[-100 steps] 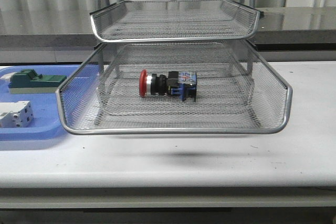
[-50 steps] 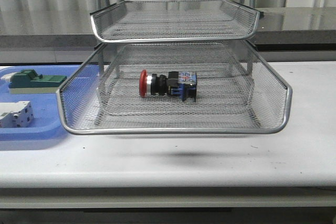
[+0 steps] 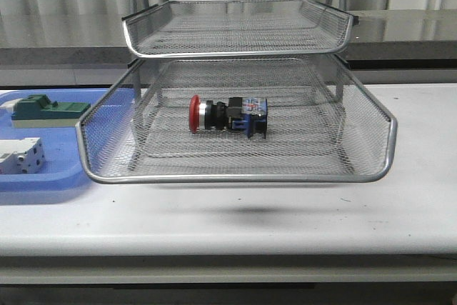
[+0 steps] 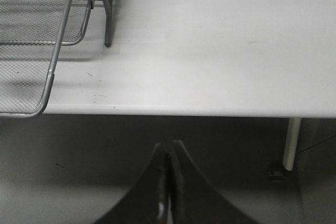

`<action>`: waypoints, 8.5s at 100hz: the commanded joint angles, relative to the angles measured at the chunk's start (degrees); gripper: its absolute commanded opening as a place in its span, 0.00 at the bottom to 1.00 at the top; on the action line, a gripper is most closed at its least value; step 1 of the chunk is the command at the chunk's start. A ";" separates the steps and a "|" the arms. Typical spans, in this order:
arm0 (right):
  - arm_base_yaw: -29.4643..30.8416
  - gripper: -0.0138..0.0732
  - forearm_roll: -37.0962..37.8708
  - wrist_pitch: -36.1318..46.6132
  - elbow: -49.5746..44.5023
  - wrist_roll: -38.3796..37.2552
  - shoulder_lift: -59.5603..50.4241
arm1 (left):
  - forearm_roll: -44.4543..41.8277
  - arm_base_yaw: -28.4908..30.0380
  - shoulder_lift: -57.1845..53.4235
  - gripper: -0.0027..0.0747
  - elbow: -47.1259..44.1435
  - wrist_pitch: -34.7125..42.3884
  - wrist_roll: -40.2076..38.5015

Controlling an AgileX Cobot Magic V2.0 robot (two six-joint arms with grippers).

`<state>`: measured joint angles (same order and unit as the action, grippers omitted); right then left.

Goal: Place button on rack with both arms

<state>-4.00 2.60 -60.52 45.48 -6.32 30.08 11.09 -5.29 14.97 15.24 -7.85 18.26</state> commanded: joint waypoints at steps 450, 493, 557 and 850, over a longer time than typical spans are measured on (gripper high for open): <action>-15.11 0.09 -12.17 25.18 14.07 25.75 41.89 | 0.79 0.14 0.49 0.01 1.55 5.57 -0.82; -2.38 0.09 -10.21 24.94 2.25 20.17 18.42 | 0.79 0.14 0.49 0.01 1.55 5.57 -0.82; 0.71 0.09 -10.27 21.18 -13.68 16.40 -11.87 | 0.79 0.14 0.49 0.01 1.55 5.57 -0.82; 0.71 0.09 -3.98 55.22 -46.22 5.29 -31.86 | 0.79 0.14 0.49 0.01 1.55 5.57 -0.82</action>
<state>-3.69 -1.70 -10.32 -1.52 -1.03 -0.58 11.21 -5.29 14.97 15.12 -7.15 18.17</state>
